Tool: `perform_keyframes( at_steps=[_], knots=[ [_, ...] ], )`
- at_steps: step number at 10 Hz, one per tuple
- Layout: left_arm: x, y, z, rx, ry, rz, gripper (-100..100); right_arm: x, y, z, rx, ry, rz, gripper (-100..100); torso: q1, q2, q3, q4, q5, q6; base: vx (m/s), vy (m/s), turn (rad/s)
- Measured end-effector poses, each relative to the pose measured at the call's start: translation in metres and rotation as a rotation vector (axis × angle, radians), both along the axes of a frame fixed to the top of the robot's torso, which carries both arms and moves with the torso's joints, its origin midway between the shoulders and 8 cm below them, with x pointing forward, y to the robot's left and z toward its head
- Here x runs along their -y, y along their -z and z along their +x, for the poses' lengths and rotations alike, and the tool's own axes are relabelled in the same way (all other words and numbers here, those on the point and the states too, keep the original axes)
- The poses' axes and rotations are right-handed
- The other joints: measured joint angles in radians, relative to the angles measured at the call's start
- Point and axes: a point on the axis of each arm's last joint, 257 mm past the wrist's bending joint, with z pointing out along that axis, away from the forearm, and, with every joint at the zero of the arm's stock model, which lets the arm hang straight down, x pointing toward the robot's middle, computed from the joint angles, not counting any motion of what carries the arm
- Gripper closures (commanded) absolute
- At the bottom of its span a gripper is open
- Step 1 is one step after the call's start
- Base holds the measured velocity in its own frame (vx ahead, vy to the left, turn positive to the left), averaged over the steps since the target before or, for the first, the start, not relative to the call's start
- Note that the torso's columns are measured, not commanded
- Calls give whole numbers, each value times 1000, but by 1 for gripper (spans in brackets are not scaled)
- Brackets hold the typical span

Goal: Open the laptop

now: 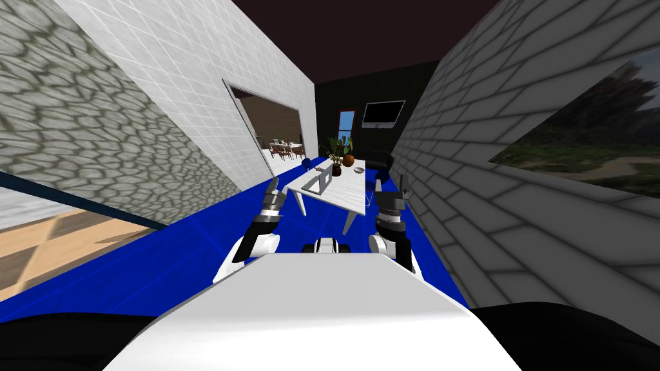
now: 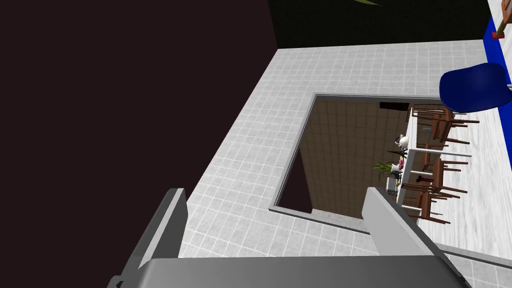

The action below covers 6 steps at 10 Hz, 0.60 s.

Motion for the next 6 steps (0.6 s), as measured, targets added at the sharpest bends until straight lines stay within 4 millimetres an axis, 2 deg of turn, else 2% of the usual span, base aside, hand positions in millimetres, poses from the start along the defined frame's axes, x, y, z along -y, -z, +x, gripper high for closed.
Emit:
perform_keyframes(
  at_steps=[3,6],
  knots=[
    [9,19,15,-69,5,53,-100,0,0,0,0,0,0,0,-1,-1,0,0,0,0,82,-19,-164],
    [15,38,22,-138,13,125,-100,0,0,0,0,0,0,0,0,1,0,0,0,0,72,-13,-149]
  ],
)
